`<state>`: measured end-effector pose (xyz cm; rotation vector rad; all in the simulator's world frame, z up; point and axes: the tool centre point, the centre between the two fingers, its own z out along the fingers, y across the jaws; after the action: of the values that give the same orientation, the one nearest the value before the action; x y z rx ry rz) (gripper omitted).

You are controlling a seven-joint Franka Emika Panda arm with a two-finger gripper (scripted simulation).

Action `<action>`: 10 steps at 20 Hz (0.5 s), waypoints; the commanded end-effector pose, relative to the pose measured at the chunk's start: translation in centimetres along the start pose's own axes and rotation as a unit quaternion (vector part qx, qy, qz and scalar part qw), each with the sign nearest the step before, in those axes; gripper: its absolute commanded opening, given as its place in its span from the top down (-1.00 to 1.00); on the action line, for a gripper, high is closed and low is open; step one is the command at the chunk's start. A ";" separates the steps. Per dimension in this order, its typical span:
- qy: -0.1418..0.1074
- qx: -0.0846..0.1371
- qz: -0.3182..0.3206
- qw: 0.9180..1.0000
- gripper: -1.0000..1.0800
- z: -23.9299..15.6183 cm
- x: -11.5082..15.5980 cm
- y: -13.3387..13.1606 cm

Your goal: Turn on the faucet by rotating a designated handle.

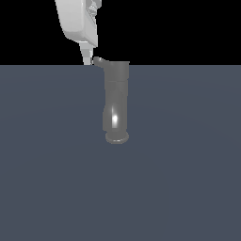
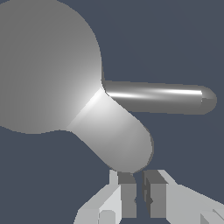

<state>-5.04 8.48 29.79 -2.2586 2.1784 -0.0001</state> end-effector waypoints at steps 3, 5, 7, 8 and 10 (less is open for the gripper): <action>0.001 -0.001 0.010 1.000 1.00 0.0 3.1 0.6; 0.001 -0.001 0.012 1.000 1.00 0.0 4.4 1.0; 0.001 -0.001 0.015 1.000 1.00 0.0 5.7 1.3; 0.001 -0.001 0.016 1.000 1.00 0.0 6.3 1.5; 0.001 -0.001 0.018 1.000 1.00 0.0 7.6 1.8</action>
<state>-6.59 5.10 29.79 -2.2905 2.1480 0.0040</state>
